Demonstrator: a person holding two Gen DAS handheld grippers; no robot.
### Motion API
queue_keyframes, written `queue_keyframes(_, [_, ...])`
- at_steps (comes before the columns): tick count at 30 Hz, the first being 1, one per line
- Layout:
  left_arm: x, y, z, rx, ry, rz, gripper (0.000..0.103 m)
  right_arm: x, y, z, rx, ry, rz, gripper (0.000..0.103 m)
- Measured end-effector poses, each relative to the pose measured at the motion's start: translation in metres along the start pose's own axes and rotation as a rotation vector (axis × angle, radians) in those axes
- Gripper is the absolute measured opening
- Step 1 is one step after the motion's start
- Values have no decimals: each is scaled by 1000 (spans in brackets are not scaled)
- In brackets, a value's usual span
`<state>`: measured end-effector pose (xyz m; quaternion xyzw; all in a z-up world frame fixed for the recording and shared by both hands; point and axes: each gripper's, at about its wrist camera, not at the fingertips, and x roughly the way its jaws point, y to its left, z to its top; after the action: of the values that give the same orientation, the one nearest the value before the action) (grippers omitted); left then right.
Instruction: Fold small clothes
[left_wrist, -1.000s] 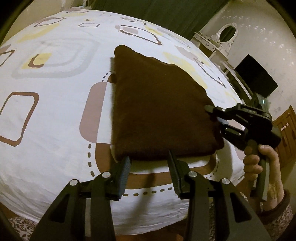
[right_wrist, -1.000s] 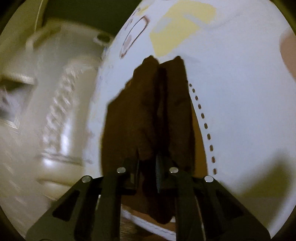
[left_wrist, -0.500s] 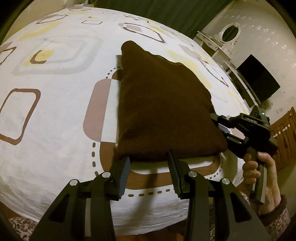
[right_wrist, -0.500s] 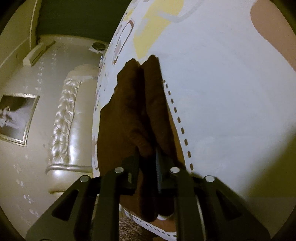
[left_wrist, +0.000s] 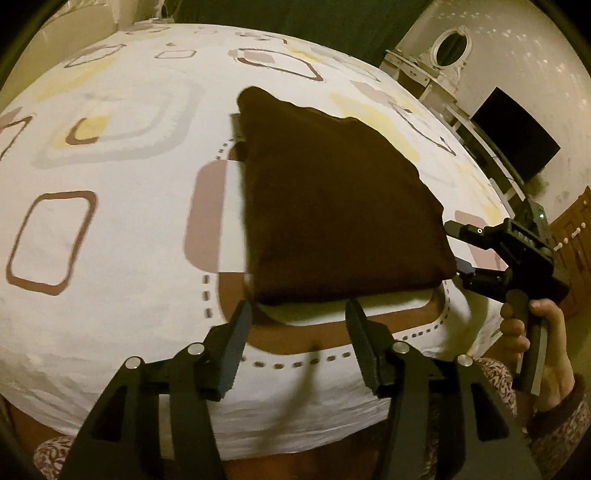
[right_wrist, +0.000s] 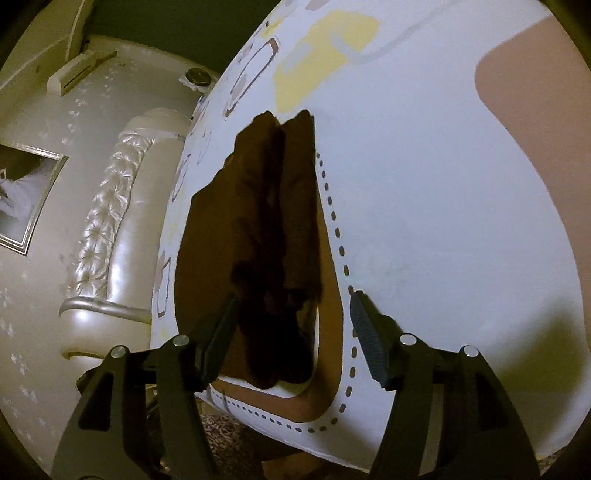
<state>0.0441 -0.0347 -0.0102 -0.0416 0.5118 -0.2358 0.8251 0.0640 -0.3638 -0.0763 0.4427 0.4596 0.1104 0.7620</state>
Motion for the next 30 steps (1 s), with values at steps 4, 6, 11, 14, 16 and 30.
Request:
queue_keyframes(4, [-2,22,3,-102,7,-89,59,9,9,-4,-29,27,22,66])
queue_keyframes(6, [1,36,6,-192,22,-160,60,15,13,-7,-38,43,35,66])
queue_keyframes(11, [19,53,12,-272,37,-217,60,30,24,-14,-69,81,68,66])
queue_keyframes(14, [27,54,20,-298,39,-248,60,34,29,-17,-89,88,67,65])
queue_keyframes(16, [31,51,25,-307,40,-263,60,37,30,-18,-92,87,61,56])
queue_keyframes(30, [42,17,38,-224,53,-186,18,36,27,-20,-58,95,106,13])
